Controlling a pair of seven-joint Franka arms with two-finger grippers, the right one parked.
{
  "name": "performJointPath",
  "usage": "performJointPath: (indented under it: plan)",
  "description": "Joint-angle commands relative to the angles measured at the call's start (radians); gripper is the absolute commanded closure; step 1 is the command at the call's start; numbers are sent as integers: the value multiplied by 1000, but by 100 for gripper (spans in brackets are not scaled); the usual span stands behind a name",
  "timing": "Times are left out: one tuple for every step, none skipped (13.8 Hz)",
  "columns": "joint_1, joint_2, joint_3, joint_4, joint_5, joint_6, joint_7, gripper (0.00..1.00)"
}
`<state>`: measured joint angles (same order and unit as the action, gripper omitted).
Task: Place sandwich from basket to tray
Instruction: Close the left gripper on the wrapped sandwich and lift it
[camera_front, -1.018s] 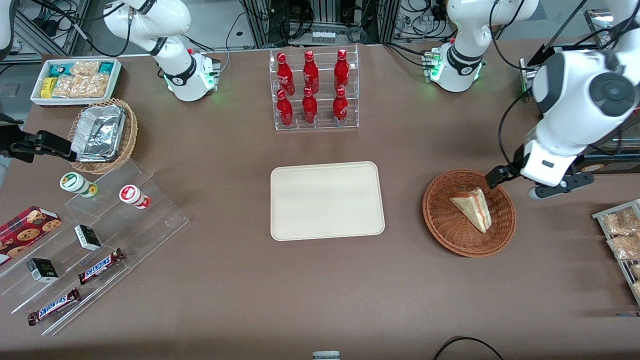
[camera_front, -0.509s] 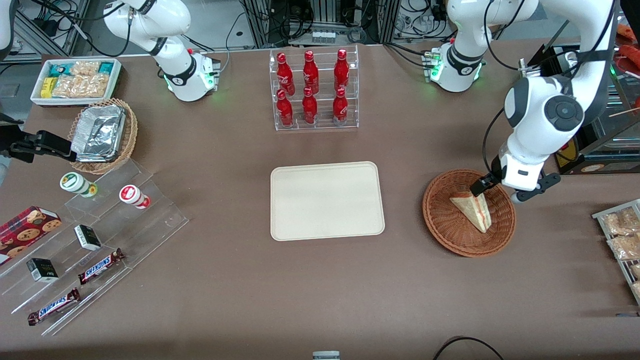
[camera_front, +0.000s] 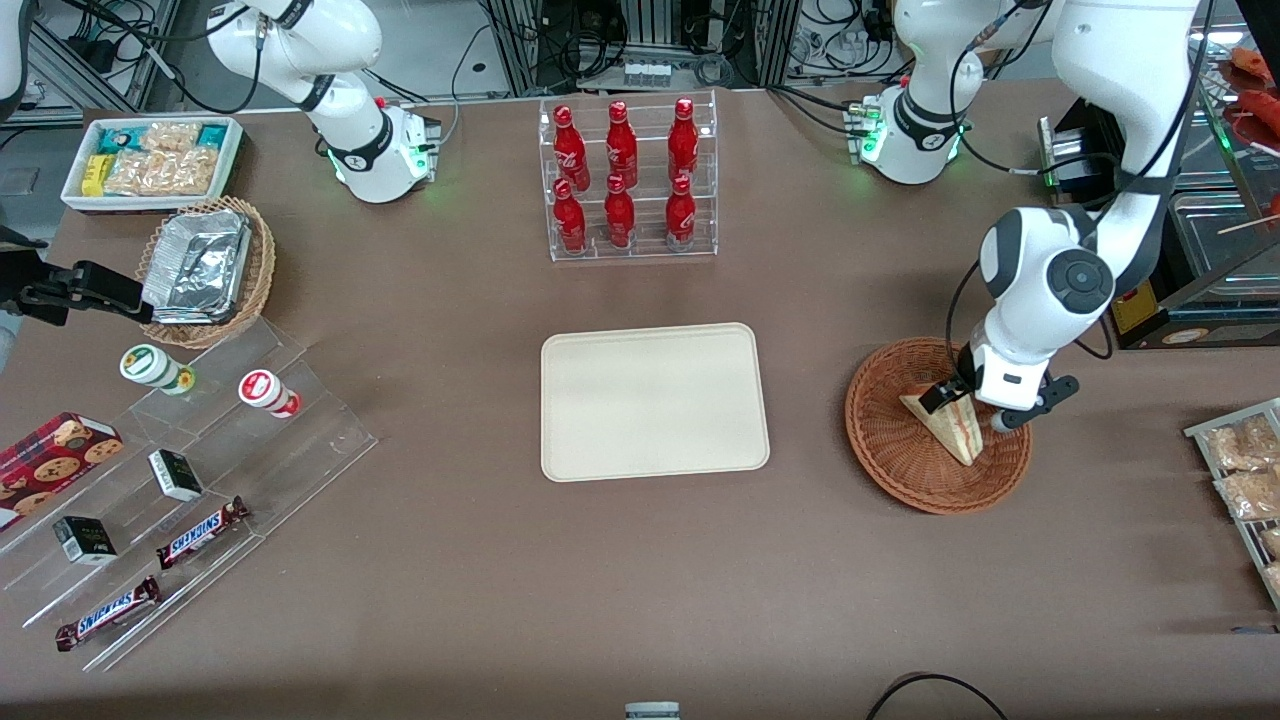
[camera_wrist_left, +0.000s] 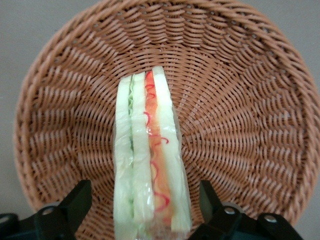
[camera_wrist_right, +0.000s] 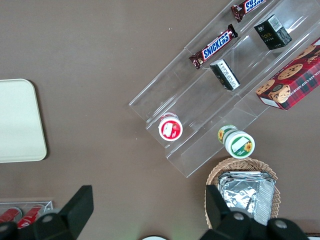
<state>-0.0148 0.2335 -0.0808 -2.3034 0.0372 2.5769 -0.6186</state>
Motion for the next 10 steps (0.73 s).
performJointPath:
  plan:
    - [3,15,-2,-2,-3,26,-18,78]
    - [3,15,-2,-2,-3,25,-17,100]
    - [3,9,-2,-1,-3,20,-13,100]
    - [3,1,-2,4,-3,10,-12,100]
    - [3,-22,-2,5,-2,-10,-10,100]
    - [3,-49,-2,7,7,-45,-10,100]
    - [3,-84,-4,18,7,-94,-7,100]
    - [3,-123,-4,37,9,-157,-3,100]
    - [1,-150,-5,80,9,-238,-3,100]
    - [-1,-164,-11,134,12,-327,-3,100]
